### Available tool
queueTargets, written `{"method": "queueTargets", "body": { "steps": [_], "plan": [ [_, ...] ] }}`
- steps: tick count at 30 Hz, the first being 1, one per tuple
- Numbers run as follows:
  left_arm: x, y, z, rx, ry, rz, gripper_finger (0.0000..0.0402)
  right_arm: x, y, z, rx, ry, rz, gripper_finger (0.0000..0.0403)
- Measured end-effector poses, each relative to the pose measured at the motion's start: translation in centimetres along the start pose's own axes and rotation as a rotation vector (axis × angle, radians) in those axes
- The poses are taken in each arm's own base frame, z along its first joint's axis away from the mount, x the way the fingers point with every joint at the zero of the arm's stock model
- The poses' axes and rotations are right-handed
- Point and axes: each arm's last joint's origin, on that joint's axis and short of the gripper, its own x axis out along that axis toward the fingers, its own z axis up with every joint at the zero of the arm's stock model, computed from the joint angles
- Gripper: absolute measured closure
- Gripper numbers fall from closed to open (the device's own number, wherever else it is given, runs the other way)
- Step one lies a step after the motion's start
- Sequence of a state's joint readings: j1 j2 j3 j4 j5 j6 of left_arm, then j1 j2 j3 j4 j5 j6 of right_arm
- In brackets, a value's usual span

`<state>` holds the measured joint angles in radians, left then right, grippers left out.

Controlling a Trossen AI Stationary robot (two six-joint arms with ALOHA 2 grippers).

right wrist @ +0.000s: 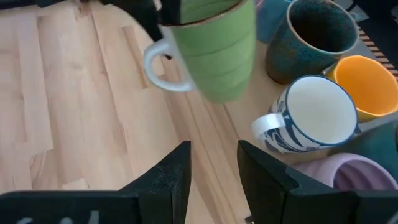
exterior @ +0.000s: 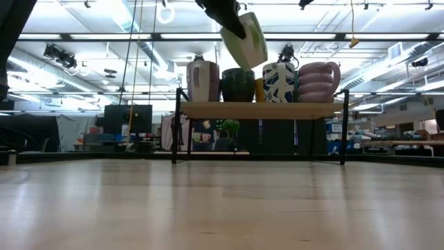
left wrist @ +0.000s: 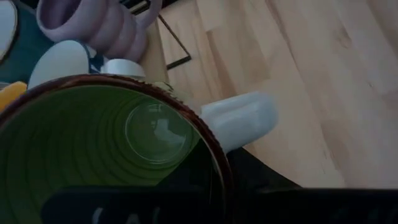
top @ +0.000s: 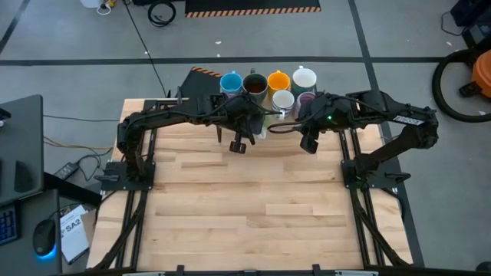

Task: Place coffee mugs
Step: Put the green mug on the shelf

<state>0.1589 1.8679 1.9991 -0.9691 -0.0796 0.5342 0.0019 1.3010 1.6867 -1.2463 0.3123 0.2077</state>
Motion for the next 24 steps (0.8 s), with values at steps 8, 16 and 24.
{"method": "queueTargets", "body": {
  "steps": [8, 16, 24],
  "plan": [
    [-0.1, -0.8, -0.6, -0.069, 0.040, -0.130, 0.0373, 1.6, 0.7, -0.4, 0.031, 0.018, 0.063, 0.0267],
    [-0.1, -1.2, -0.5, -0.124, 0.050, -0.144, 0.0372, 5.2, 3.8, -0.6, 0.081, -0.118, 0.213, 0.0267],
    [-0.1, -1.2, -0.6, -0.170, 0.059, -0.147, 0.0372, 8.7, 6.0, -1.8, 0.107, -0.257, 0.254, 0.0262]
  ]
}}
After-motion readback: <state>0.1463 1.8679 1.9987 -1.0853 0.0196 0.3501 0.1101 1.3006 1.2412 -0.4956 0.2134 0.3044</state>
